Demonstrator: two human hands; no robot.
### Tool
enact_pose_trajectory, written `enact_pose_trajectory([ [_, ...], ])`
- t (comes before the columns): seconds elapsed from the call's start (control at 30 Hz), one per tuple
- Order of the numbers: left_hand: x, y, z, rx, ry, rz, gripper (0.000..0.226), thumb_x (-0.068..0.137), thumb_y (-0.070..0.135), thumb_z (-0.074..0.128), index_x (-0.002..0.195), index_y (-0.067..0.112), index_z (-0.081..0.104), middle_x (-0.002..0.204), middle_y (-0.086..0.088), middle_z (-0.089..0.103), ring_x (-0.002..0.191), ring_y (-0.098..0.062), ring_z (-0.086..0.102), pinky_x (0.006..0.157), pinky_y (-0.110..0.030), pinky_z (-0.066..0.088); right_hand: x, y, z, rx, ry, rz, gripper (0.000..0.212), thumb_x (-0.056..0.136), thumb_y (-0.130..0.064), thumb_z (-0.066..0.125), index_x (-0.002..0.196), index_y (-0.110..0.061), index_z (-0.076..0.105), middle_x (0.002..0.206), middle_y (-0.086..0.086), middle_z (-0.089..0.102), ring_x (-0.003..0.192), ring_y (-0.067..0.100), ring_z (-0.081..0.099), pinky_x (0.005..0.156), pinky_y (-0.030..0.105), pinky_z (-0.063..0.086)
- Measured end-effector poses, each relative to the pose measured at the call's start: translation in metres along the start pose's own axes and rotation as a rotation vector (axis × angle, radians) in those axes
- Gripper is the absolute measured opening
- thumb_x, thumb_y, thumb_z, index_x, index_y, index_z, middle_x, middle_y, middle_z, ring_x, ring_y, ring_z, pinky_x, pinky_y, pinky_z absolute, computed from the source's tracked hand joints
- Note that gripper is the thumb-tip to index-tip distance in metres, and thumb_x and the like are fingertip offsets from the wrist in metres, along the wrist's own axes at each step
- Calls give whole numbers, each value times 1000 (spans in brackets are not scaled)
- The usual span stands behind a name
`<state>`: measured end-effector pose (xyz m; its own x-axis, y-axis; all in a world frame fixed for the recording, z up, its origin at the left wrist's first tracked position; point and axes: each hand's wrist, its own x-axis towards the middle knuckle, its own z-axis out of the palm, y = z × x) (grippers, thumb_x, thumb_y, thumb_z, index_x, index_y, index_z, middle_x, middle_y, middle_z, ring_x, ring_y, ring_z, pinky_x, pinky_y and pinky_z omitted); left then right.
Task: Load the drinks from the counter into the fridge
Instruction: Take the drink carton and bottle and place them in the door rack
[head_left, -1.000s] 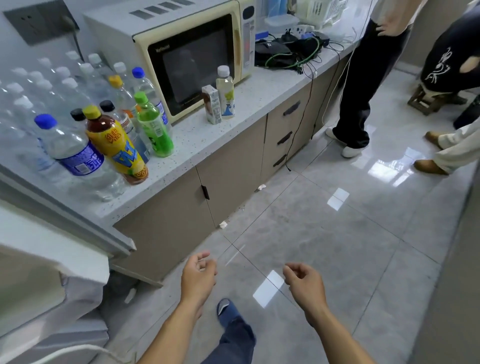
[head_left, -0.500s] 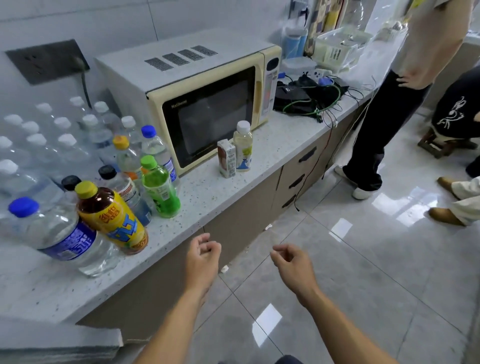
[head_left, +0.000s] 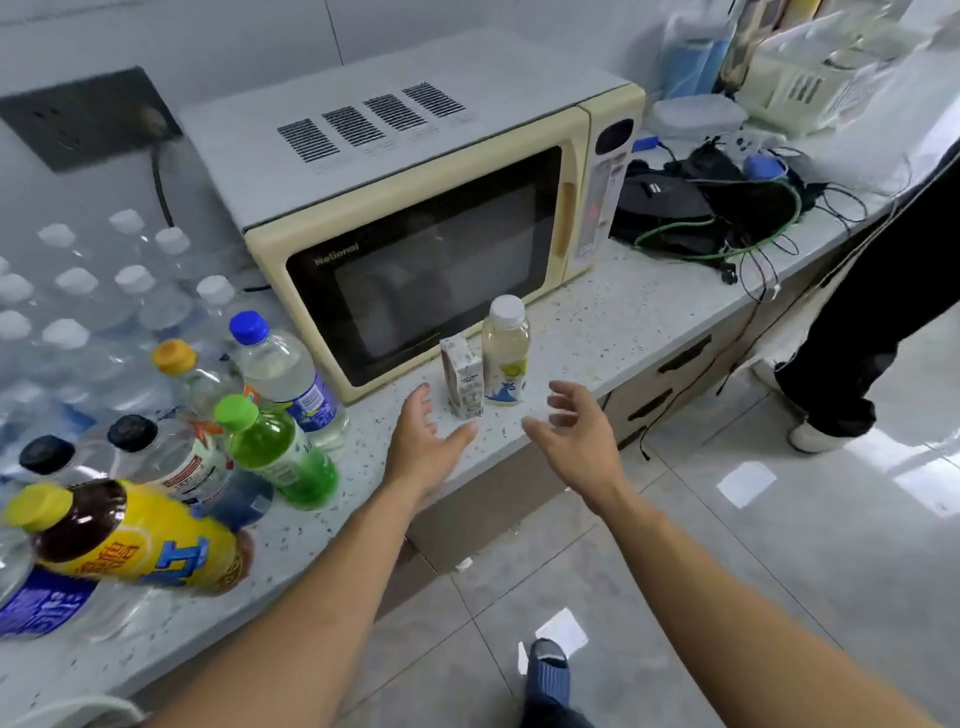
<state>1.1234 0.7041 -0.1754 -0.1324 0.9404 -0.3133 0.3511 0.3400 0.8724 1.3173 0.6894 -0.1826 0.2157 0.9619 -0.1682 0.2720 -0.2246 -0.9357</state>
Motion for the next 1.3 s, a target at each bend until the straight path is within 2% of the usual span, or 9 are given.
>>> enact_pose_trajectory([
  [0.33, 63, 17, 23, 43, 121, -88, 88, 77, 36, 83, 146, 43, 30, 155, 9, 38, 138, -20, 42, 109, -47, 40, 108, -5, 5, -65, -283, -127, 89, 70, -36, 88, 140, -44, 35, 144, -16, 43, 122, 7, 45, 96, 26, 42],
  [0.5, 70, 18, 25, 36, 71, -100, 74, 78, 36, 82, 138, 45, 40, 146, 10, 49, 135, -17, 45, 102, -40, 41, 124, -5, 16, -31, -374, -173, 77, 67, -32, 89, 117, -63, 40, 118, -38, 51, 116, -5, 51, 91, 18, 42],
  [0.6, 68, 17, 24, 42, 97, -116, 68, 77, 36, 83, 132, 45, 44, 139, 10, 54, 130, -15, 49, 97, -36, 40, 126, -5, 23, -46, -374, -149, 74, 64, -35, 88, 115, -59, 40, 113, -33, 53, 110, -2, 55, 85, 17, 43],
  [0.7, 60, 13, 21, 27, 165, -133, 57, 77, 39, 82, 121, 44, 47, 126, 15, 58, 120, -9, 51, 91, -32, 40, 122, -7, 26, -53, -346, -142, 73, 62, -40, 89, 112, -57, 38, 105, -42, 52, 103, -18, 51, 73, 8, 44],
  [0.8, 45, 5, 15, -71, 203, -122, 48, 76, 39, 84, 110, 45, 50, 111, 23, 61, 108, -2, 55, 84, -22, 41, 114, -10, 25, -23, -313, -150, 67, 66, -35, 90, 108, -56, 42, 103, -44, 52, 101, -22, 49, 65, 3, 47],
  [0.93, 15, -8, 3, -200, 206, -106, 39, 77, 37, 83, 108, 36, 59, 102, 19, 70, 97, 1, 65, 75, -17, 51, 91, -8, 25, 22, -258, -112, 61, 66, -35, 90, 111, -43, 50, 100, -29, 60, 96, -7, 58, 74, 14, 49],
  [1.07, -23, -19, -12, -512, 179, -175, 24, 90, 29, 70, 112, 23, 60, 106, -4, 75, 95, -17, 73, 85, -40, 60, 52, -8, 26, 170, -275, -41, 58, 67, -27, 91, 112, -37, 55, 102, -13, 67, 92, -1, 67, 69, 18, 57],
  [1.17, -58, -28, -23, -773, 75, -259, 41, 94, 43, 54, 126, 17, 54, 117, -17, 70, 101, -33, 71, 75, -50, 60, 18, -12, 28, 252, -281, 6, 58, 68, -21, 90, 116, -27, 59, 102, -6, 72, 89, 5, 72, 68, 22, 59],
  [1.3, -109, -48, -44, -921, -112, -347, 65, 83, 64, 41, 117, 15, 67, 118, -19, 70, 94, -28, 73, 67, -43, 59, -42, -15, 35, 288, -279, 21, 55, 69, -14, 89, 115, -22, 60, 99, -4, 75, 89, 14, 74, 69, 29, 61],
])
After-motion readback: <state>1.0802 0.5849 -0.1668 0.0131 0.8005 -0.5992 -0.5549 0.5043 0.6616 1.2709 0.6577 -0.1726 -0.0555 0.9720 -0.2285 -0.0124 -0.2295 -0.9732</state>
